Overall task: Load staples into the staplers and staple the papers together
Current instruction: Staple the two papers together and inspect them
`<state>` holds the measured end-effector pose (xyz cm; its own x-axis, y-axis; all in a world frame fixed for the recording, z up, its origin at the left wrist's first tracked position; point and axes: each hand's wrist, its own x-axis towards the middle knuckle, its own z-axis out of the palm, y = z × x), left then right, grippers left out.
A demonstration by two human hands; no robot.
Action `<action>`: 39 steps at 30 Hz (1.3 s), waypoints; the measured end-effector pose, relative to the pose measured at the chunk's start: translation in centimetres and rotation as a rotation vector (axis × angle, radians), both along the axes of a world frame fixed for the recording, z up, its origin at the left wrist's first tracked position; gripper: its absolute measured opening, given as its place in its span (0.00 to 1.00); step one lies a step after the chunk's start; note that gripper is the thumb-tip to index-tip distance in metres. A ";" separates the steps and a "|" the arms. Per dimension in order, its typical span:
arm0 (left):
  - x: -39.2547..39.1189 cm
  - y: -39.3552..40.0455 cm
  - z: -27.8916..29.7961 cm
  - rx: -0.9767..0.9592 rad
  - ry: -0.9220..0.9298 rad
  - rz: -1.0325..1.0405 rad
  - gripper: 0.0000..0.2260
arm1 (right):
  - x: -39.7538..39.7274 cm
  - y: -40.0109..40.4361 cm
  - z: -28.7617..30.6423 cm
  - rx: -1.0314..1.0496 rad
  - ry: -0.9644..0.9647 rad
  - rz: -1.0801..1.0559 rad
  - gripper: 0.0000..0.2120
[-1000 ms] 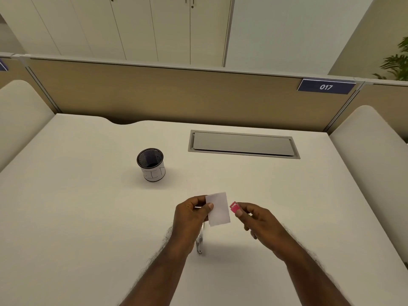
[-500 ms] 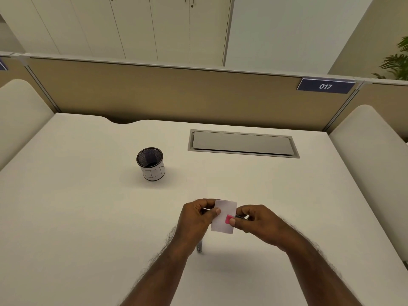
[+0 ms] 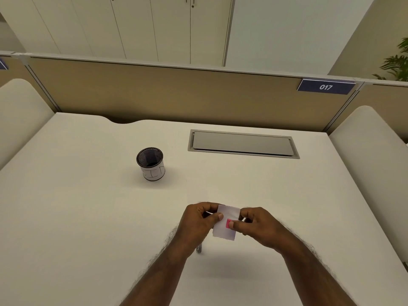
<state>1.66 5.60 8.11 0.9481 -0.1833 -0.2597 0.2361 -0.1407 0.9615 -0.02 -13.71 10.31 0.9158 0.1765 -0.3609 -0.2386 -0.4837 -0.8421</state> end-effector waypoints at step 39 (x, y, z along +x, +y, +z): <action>1.7 1.5 4.8 -0.583 0.083 0.381 0.08 | -2.0 3.6 -8.6 -0.774 -0.133 -0.362 0.26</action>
<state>3.34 7.13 12.90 0.9552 0.0263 -0.2947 0.2428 0.4997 0.8315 -2.07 -10.11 1.72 0.9113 -0.3855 -0.1447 -0.4117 -0.8457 -0.3395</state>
